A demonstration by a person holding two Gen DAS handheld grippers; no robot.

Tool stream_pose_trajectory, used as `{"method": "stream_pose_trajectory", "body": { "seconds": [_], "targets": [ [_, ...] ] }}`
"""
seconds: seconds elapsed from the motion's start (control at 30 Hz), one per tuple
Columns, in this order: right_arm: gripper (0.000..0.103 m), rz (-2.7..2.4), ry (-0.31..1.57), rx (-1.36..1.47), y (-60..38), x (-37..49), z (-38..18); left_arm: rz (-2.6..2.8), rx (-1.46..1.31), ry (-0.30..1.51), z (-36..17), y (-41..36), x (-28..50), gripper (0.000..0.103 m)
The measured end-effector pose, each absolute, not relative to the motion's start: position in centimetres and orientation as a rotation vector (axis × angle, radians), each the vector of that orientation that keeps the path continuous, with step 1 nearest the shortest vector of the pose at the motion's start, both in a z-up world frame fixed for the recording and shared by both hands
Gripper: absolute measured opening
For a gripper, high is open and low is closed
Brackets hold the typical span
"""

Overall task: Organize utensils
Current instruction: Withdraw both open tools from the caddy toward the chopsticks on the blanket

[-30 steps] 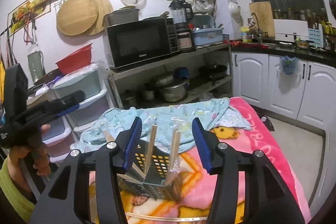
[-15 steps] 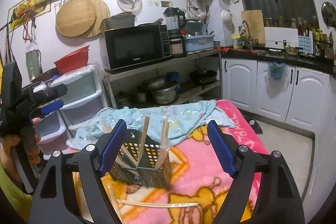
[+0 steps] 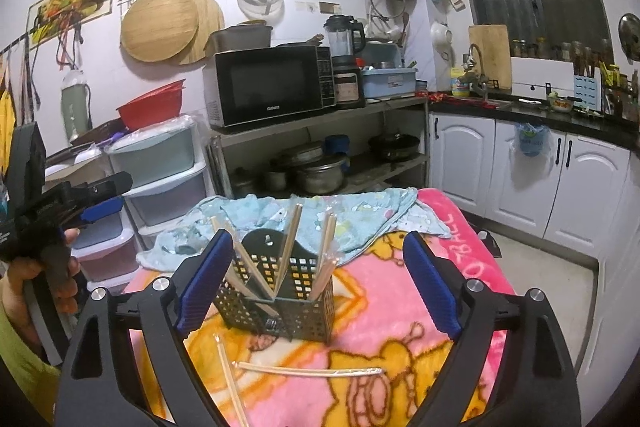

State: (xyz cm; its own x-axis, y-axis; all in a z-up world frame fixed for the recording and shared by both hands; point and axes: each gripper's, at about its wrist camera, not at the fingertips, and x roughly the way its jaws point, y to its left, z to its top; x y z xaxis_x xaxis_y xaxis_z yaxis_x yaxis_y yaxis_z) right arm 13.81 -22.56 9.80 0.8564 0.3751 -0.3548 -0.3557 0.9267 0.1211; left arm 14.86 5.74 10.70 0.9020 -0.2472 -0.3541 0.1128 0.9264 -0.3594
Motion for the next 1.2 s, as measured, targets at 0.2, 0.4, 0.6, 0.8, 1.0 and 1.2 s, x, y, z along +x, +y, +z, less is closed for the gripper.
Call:
{"method": "stream_pose_trajectory", "body": {
  "seconds": [0.2,0.4,0.6,0.8,1.0,1.2],
  "targets": [
    [0.085,0.389,0.402,0.039,-22.3,13.8,9.7,-0.181,-0.344,0.433,9.8,6.0,14.4,0.092],
    [0.085,0.388,0.435,0.017,-21.7,13.7,9.0,-0.170,-0.358,0.463,8.7,6.4,14.1,0.092],
    [0.085,0.389,0.472,-0.003,-21.4,13.1,7.8,-0.165,-0.367,0.513,6.7,6.5,13.8,0.092],
    [0.085,0.391,0.512,-0.020,-21.2,12.9,6.5,-0.171,-0.358,0.562,5.0,6.0,13.6,0.092],
    [0.085,0.376,0.572,-0.038,-21.5,12.8,4.3,-0.165,-0.355,0.613,3.2,5.5,13.4,0.092],
    [0.085,0.345,0.636,-0.035,-22.2,13.3,1.8,-0.160,-0.340,0.659,1.7,5.0,13.7,0.092]
  ]
}}
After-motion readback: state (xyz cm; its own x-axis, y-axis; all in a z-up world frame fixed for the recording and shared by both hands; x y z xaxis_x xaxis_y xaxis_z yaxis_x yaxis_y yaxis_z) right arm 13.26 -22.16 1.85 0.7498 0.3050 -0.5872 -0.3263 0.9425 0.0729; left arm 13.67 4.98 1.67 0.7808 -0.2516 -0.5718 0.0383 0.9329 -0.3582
